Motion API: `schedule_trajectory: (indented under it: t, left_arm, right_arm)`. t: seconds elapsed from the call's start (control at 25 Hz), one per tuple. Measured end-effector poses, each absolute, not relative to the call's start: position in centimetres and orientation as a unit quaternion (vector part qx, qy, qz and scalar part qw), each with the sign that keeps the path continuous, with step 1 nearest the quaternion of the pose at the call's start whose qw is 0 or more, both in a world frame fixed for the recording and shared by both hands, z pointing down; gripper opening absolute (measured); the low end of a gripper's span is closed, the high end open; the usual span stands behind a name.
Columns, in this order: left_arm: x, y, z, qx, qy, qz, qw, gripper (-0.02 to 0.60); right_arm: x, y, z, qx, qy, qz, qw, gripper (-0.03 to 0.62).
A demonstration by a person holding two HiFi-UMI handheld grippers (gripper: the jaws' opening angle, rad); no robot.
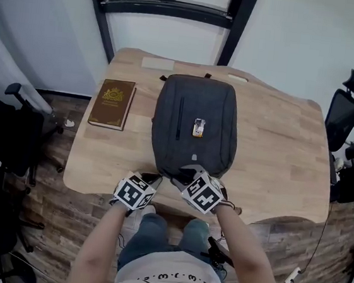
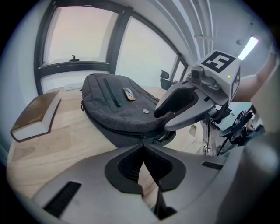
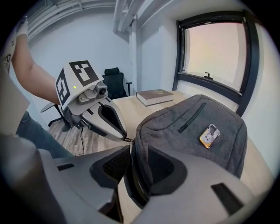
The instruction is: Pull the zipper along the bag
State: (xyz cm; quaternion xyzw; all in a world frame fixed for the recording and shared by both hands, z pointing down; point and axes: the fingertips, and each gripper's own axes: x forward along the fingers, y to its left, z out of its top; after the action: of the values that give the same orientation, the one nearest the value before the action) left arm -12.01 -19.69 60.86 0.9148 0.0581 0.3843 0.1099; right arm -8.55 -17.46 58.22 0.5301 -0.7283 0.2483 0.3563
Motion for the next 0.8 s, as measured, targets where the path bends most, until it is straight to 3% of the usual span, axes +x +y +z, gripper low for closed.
schedule_trajectory:
  t: [0.2, 0.36, 0.64, 0.8]
  left_arm:
    - [-11.9, -19.7, 60.9, 0.914, 0.099, 0.384, 0.082, 0.018]
    - [-11.9, -19.9, 60.8, 0.913, 0.106, 0.389, 0.06, 0.018]
    - [-11.7, -21.1, 60.4, 0.908, 0.128, 0.397, 0.035, 0.018]
    - [-13.9, -27.3, 62.2, 0.9, 0.039, 0.434, -0.022, 0.012]
  right_arm:
    - [-8.9, -18.9, 59.3, 0.551, -0.702, 0.252, 0.374, 0.173]
    - [-8.6, -19.0, 60.0, 0.554, -0.684, 0.232, 0.414, 0.11]
    - [-8.4, -18.9, 59.8, 0.541, -0.682, 0.241, 0.428, 0.1]
    - [-7.0, -17.1, 60.4, 0.531, -0.658, 0.251, 0.471, 0.095]
